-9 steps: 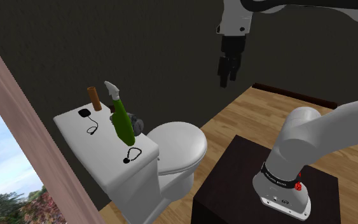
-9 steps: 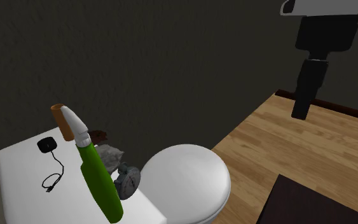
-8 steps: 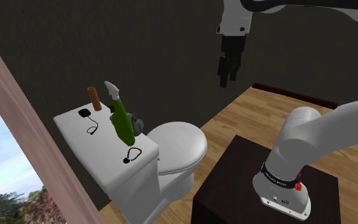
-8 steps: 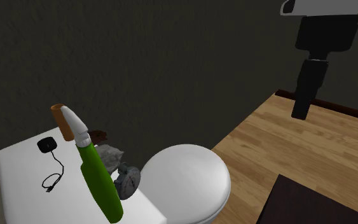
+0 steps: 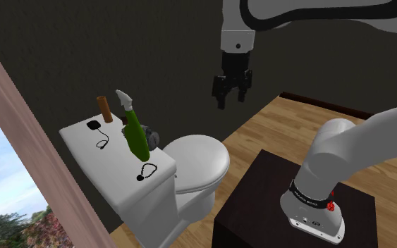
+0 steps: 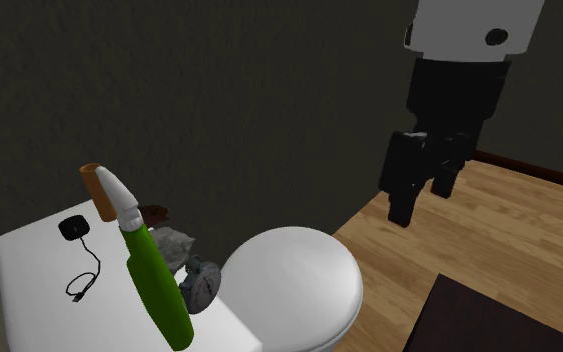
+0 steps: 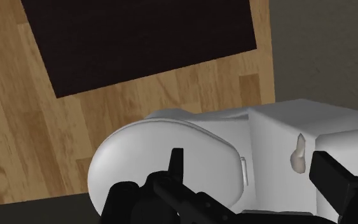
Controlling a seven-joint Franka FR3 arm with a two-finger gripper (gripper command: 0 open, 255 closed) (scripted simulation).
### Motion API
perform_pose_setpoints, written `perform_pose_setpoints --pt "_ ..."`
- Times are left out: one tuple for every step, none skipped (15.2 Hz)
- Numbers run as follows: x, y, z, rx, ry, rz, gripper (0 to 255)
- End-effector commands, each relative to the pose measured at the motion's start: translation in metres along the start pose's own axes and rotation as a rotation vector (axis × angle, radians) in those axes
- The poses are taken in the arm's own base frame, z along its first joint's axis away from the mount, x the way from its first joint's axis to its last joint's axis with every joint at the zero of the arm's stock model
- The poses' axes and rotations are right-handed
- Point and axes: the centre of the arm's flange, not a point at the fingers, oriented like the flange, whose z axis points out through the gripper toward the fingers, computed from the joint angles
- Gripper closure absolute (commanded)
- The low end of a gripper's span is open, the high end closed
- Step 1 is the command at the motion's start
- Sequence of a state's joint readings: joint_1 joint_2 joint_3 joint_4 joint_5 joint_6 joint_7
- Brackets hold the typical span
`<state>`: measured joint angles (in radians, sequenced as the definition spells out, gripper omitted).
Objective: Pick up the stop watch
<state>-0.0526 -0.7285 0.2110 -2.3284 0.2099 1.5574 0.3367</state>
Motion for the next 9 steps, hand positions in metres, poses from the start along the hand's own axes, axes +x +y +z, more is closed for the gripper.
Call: perform_pose_setpoints --pt "0.005 -0.024 0.008 -0.003 0.01 0.081 0" --pt "0.01 -0.036 0.012 -0.005 0.014 0.119 0" --pt "0.014 -0.048 0.016 -0.007 0.019 0.156 0" --pt "0.019 -0.06 0.02 -0.009 0.023 0.194 0" --pt "0.025 -0.071 0.024 -0.011 0.028 0.231 0" --pt "0.031 -0.082 0.028 -0.013 0.032 0.269 0" --pt "0.037 -0.093 0.032 -0.015 0.037 0.306 0" --pt "0.044 -0.104 0.035 -0.017 0.041 0.343 0" --pt "0.052 -0.114 0.039 -0.019 0.046 0.381 0"
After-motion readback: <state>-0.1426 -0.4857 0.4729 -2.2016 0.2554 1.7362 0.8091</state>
